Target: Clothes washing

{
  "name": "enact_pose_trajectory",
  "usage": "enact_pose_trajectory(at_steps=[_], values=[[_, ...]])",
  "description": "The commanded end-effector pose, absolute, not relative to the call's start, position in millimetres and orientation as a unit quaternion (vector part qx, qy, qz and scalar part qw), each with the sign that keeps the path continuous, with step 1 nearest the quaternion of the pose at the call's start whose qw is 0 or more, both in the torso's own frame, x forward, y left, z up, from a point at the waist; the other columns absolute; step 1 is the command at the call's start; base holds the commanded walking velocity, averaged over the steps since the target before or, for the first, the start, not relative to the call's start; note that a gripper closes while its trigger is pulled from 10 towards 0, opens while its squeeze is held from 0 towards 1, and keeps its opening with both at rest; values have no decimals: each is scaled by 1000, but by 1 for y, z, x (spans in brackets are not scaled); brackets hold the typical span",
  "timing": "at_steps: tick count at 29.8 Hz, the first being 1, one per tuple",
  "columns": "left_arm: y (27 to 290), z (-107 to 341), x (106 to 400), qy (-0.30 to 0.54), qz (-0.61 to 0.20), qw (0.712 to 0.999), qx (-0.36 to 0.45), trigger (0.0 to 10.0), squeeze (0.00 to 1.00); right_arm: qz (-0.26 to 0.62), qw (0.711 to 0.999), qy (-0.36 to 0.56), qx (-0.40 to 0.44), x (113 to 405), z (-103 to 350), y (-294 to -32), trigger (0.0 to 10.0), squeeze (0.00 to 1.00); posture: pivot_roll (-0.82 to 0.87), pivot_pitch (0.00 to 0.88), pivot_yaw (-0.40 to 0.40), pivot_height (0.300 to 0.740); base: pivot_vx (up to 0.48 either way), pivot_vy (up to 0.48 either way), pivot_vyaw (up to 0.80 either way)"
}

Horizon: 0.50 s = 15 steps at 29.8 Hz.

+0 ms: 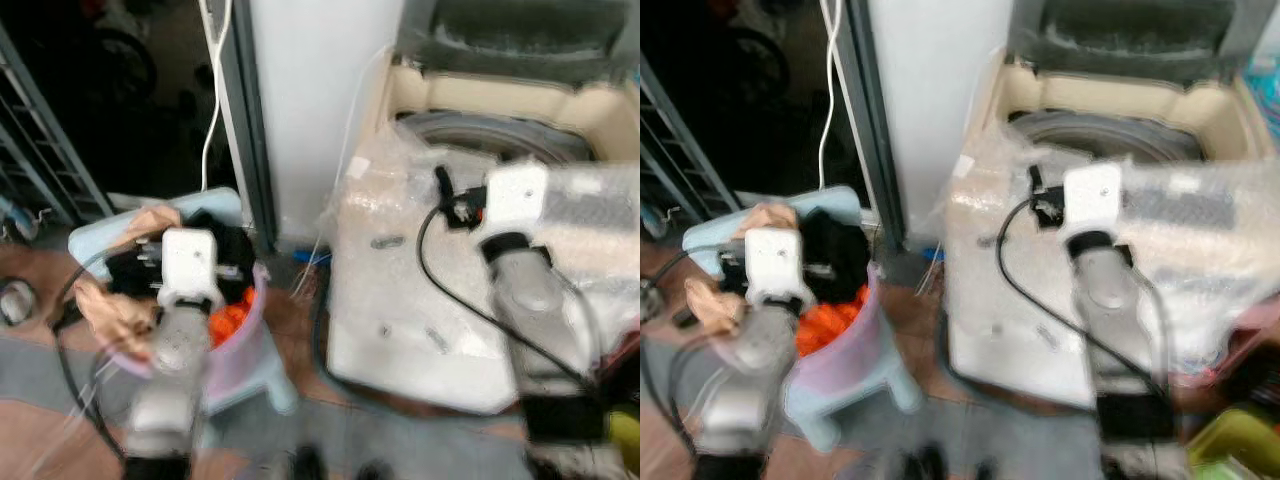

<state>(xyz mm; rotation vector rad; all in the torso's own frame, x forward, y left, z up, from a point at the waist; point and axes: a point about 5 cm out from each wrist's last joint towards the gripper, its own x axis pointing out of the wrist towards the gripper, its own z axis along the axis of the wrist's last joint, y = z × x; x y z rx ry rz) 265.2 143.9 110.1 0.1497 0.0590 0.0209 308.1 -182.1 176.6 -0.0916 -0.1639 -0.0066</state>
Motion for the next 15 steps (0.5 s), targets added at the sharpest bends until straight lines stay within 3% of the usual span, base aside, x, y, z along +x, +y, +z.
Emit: enact_pose_trajectory(at_steps=[1, 3, 8, 15], values=[[150, 119, 268, 14, 21, 996, 82, 10000, 0, -7, 997, -74, -26, 311, 179, -181, 10000, 0, -44, 0, 59, 740, 0, 480, 0], [151, 118, 268, 12, 28, 996, 82, 10000, 0, -19, 997, -71, -40, 310, 177, -183, 10000, 0, -43, 0, 59, 740, 0, 364, 0], [160, 121, 265, 0, 45, 995, 88, 10000, 0, 34, 998, -43, -22, 301, 164, -175, 10000, 0, -38, 0, 58, 740, 0, 0, 0], [171, 117, 259, 14, 49, 992, 116, 10000, 0, 57, 998, -31, -12, 297, 159, -167, 10000, 0, -26, 0, 56, 740, 0, 0, 794]])
